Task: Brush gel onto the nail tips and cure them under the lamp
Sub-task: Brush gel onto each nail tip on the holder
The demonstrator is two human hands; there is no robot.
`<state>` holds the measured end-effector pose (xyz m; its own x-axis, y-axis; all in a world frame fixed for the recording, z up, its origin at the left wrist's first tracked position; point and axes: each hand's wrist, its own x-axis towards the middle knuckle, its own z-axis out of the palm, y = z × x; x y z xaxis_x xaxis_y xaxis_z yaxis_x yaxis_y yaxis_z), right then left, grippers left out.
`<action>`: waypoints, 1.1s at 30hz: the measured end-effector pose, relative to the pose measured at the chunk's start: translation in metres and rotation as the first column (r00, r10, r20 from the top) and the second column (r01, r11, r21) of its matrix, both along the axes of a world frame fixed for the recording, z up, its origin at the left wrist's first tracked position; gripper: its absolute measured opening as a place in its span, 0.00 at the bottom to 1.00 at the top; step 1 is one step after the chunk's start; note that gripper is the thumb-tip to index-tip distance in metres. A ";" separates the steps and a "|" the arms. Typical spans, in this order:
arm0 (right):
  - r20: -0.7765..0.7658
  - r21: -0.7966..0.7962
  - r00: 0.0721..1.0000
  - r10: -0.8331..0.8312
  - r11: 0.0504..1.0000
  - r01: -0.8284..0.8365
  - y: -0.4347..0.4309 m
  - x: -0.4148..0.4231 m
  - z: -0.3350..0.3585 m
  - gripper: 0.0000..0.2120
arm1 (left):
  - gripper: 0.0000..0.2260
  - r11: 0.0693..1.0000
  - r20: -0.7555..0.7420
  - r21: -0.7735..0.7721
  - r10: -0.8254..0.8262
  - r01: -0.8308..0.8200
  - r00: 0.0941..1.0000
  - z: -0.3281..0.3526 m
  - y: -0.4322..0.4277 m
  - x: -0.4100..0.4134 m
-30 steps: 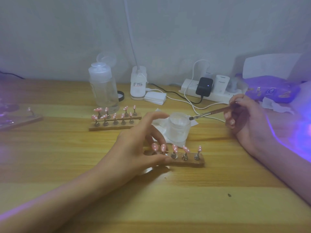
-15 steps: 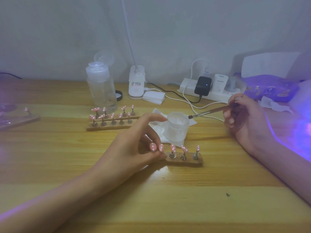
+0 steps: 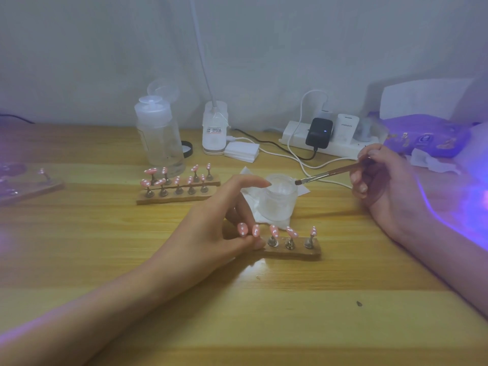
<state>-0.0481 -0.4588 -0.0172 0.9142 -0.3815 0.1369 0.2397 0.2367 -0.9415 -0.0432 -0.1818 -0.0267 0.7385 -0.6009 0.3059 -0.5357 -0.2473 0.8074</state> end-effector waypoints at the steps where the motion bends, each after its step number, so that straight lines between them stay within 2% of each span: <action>1: 0.000 -0.001 1.000 -0.001 1.000 0.001 0.000 0.000 0.000 0.13 | 0.29 1.000 0.001 0.004 -0.008 0.008 1.000 0.001 0.000 0.001; 5: 0.004 -0.006 1.000 -0.002 1.000 0.002 0.000 0.000 0.000 0.13 | 0.27 0.999 0.031 0.022 -0.038 0.037 0.999 0.002 -0.001 0.003; 10: 0.007 -0.019 1.000 -0.002 1.000 0.002 0.001 -0.001 -0.001 0.13 | 0.24 0.998 -0.039 -0.015 -0.058 0.057 0.998 0.000 -0.003 0.004; 21: 0.012 -0.024 1.000 -0.014 1.000 0.014 0.001 -0.001 0.000 0.13 | 0.32 0.998 -0.018 -0.008 -0.055 0.055 0.998 -0.001 -0.003 0.003; 27: 0.005 -0.013 1.000 -0.009 1.000 0.009 0.001 -0.001 0.001 0.13 | 0.40 0.989 -0.005 0.135 -0.064 0.064 0.998 0.004 0.000 0.004; 30: 0.006 -0.012 1.000 -0.011 1.000 0.011 0.001 -0.001 0.001 0.13 | 0.38 0.965 -0.003 0.247 -0.086 0.084 0.996 0.012 0.003 0.005; 33: 0.006 -0.010 1.000 -0.012 1.000 0.012 0.001 -0.001 0.001 0.13 | 0.35 0.920 0.081 0.389 -0.091 0.053 0.993 0.019 0.003 0.004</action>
